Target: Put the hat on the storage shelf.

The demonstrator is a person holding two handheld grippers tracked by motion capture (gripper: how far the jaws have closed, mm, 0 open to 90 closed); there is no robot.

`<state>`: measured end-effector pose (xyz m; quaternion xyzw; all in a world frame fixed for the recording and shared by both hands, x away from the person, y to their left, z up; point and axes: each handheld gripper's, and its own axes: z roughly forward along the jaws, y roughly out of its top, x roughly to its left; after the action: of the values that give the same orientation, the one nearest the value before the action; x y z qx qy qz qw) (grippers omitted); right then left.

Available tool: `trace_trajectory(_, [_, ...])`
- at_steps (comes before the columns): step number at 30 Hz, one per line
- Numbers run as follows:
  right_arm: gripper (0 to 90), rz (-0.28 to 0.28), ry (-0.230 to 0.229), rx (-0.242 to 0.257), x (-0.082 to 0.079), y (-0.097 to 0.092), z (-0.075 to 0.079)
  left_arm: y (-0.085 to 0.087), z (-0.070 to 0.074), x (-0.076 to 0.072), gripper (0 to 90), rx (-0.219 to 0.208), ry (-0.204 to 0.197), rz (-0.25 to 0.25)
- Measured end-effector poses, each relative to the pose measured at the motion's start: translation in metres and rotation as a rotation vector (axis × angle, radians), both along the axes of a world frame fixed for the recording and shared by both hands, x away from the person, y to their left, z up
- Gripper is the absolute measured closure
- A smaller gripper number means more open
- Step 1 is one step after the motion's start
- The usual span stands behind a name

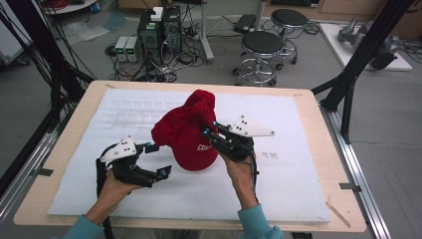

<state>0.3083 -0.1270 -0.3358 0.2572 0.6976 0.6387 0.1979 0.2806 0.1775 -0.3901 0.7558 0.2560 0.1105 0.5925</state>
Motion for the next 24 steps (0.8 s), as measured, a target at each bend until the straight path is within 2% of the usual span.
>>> trace_trajectory(4, [83.3, 0.01, -0.001, 0.011, -0.001, 0.003, 0.002, -0.015, -0.004, 0.003, 17.8, 0.014, 0.017, -0.024])
trace_trajectory(10, [83.3, 0.015, 0.002, 0.035, -0.002, 0.002, 0.003, -0.025, -0.007, 0.005, 32.8, -0.019, 0.045, -0.058])
trace_trajectory(17, [83.3, 0.017, 0.002, 0.058, -0.001, 0.003, 0.003, -0.028, -0.008, 0.006, 43.6, -0.008, 0.059, -0.089])
trace_trajectory(20, [83.2, 0.027, 0.003, 0.076, -0.001, 0.004, 0.004, -0.028, -0.008, 0.007, 55.4, -0.026, 0.064, -0.098])
trace_trajectory(24, [83.1, 0.033, 0.001, 0.065, -0.001, 0.006, 0.004, -0.026, -0.008, 0.007, 67.4, -0.025, 0.069, -0.101])
